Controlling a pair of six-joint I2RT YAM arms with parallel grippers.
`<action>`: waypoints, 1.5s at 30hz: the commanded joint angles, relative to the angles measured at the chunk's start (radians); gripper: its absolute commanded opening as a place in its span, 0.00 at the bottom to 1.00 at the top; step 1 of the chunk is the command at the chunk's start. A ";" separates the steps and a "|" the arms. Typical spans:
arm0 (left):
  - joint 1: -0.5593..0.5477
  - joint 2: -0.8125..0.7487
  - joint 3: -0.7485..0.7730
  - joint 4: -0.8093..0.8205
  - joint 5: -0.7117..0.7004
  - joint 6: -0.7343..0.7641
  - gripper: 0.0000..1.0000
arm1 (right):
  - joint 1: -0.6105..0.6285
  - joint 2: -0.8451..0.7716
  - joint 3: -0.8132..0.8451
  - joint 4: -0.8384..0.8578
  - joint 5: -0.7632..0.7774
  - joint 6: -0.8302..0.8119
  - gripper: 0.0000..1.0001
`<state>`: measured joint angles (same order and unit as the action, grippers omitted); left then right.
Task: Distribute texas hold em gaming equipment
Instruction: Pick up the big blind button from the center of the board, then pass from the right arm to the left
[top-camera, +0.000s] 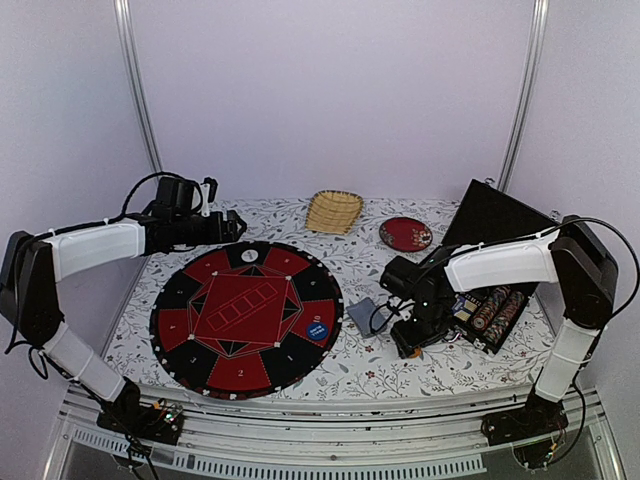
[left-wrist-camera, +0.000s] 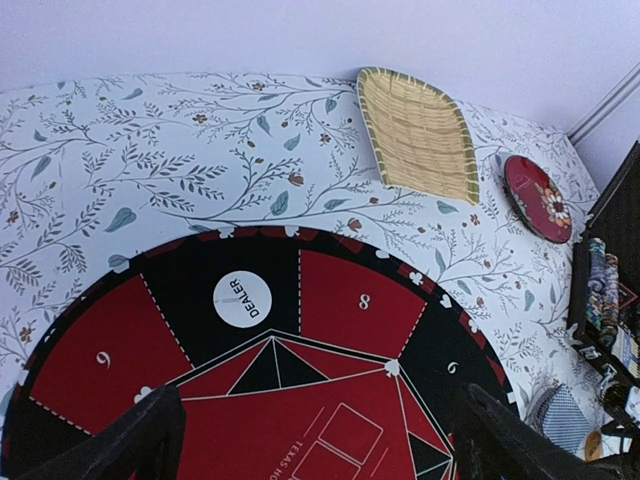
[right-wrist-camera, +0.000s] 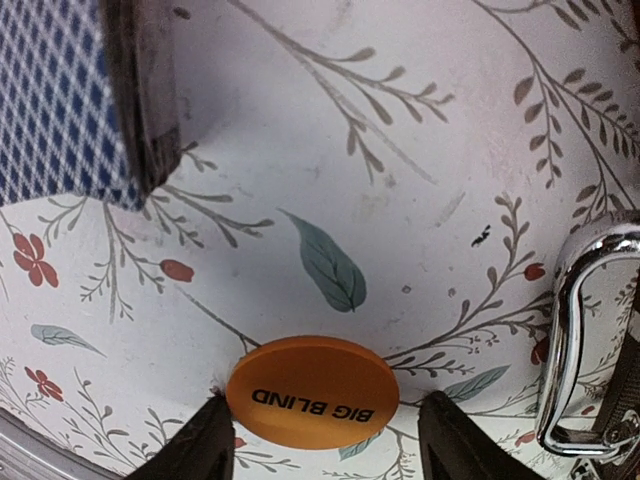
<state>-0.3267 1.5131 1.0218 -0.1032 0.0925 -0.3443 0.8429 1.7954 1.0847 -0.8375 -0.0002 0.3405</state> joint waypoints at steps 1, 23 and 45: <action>0.000 -0.025 -0.008 -0.013 -0.010 0.004 0.94 | -0.002 0.058 -0.035 0.036 -0.023 0.006 0.59; -0.001 -0.022 -0.004 -0.013 -0.014 0.008 0.95 | 0.009 -0.041 0.044 -0.059 0.039 0.037 0.35; -0.188 0.051 0.009 0.102 0.584 -0.006 0.86 | 0.179 -0.090 0.274 0.195 0.228 -0.164 0.31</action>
<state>-0.4553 1.5177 1.0222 -0.0734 0.3595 -0.3325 0.9810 1.7004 1.3178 -0.7948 0.1322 0.2771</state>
